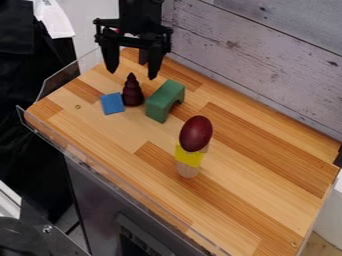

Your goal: Put the red cone on top of the green arch

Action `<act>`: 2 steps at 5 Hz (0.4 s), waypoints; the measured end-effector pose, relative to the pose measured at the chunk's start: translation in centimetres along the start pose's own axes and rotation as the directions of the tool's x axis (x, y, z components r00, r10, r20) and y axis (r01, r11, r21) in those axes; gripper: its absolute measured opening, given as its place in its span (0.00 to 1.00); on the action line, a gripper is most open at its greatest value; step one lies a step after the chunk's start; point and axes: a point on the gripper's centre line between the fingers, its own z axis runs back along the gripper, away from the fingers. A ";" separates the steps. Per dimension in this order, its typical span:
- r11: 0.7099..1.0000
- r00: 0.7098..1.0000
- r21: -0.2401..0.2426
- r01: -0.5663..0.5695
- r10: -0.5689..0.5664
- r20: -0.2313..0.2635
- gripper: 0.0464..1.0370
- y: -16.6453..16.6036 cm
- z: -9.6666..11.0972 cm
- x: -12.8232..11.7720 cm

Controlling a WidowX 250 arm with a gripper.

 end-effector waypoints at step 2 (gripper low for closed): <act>0.998 0.998 -0.017 -0.056 0.055 -0.026 0.96 0.7 -1.5 0.3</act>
